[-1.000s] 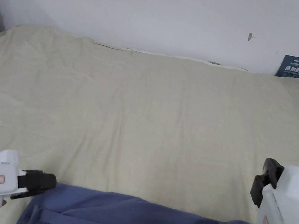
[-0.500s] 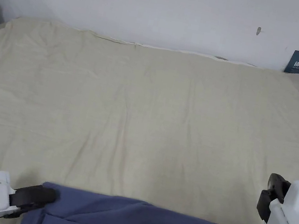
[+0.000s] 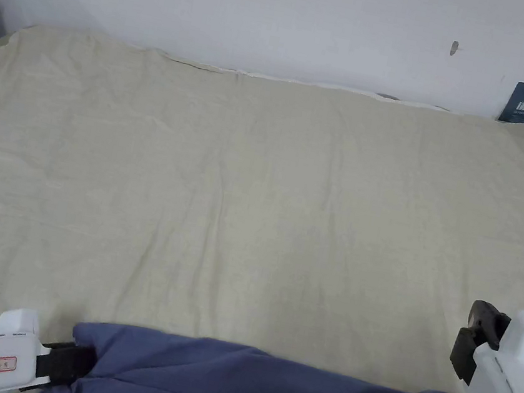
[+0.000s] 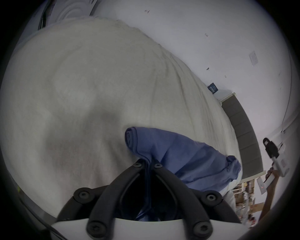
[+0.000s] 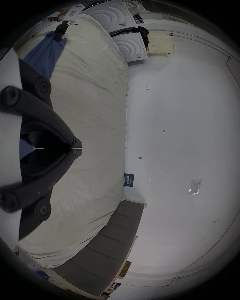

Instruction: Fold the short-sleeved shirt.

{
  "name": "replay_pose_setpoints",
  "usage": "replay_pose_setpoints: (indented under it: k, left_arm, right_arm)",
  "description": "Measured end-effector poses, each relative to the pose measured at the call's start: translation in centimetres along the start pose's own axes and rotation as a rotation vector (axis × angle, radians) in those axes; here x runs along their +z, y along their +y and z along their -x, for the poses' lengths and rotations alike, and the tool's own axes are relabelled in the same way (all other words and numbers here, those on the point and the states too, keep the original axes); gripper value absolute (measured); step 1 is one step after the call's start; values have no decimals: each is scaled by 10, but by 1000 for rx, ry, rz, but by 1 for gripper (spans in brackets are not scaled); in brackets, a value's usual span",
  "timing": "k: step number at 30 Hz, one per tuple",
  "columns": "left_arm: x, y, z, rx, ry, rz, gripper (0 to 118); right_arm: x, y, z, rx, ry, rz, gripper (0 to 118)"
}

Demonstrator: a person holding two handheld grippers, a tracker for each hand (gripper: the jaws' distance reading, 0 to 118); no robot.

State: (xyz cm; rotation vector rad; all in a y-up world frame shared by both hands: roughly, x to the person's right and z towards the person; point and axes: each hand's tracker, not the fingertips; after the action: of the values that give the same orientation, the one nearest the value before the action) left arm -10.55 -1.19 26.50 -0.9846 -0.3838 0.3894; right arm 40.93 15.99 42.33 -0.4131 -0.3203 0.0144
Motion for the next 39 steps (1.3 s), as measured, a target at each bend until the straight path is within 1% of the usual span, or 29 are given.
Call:
replay_pose_setpoints:
  k: [1, 5, 7, 8, 9, 10, 13, 16, 17, 18, 21, 24, 28, 31, 34, 36, 37, 38, 39]
  left_arm:
    - [6, 5, -2, -26, 11, -14, 7]
    - [37, 26, 2, 15, 8, -82, 6]
    - [52, 33, 9, 35, -15, -92, 6]
    - [58, 34, 8, 30, 0, -96, 6]
    - [67, 39, 11, 1, 71, -122, 6]
    - [74, 41, 15, 3, 105, -124, 6]
    - [84, 42, 21, 30, 138, -112, 6]
    - [86, 36, 3, 24, 139, -111, 6]
    - [84, 37, -2, 19, 129, -103, 6]
    - [80, 35, -14, 6, 90, -89, 6]
    - [65, 28, -57, 2, -8, -59, 6]
    - [41, 16, -103, -38, -86, -12, 6]
    - [3, -3, -159, -90, -159, 69, 6]
    - [-23, -17, -190, -115, -201, 128, 6]
    - [-46, -28, -211, -162, -157, 162, 6]
    - [-57, -34, -217, -167, -105, 188, 6]
    - [-66, -35, -214, -169, -98, 190, 7]
    - [-67, -36, -216, -171, -95, 189, 13]
    - [-66, -37, -218, -176, -96, 187, 35]
  right_arm:
    - [0, 1, -1, 0, 2, -3, 1]
    - [3, 8, -4, -4, 5, -24, 1]
    - [5, 11, -5, -11, 8, -38, 1]
    - [6, 12, -5, -12, 10, -42, 1]
    - [8, 12, -6, -13, 10, -48, 1]
    - [9, 12, -6, -15, 9, -54, 1]
    - [11, 11, -10, -30, 15, -59, 1]
    - [14, 9, -13, -27, 11, -60, 1]
    - [15, 8, -15, -28, 12, -61, 1]
    - [17, 8, -16, -31, 12, -61, 1]
    - [20, 7, -19, -37, 14, -61, 1]
    - [24, 6, -23, -39, 14, -63, 1]
    - [29, 5, -32, -40, 8, -67, 1]
    - [32, 4, -39, -44, -4, -69, 1]
    - [34, 2, -46, -50, -18, -66, 1]
    - [36, 1, -49, -55, -26, -65, 1]
    - [37, 1, -51, -56, -29, -64, 1]
    - [37, 0, -52, -56, -31, -64, 1]
    - [37, 0, -53, -56, -35, -64, 1]
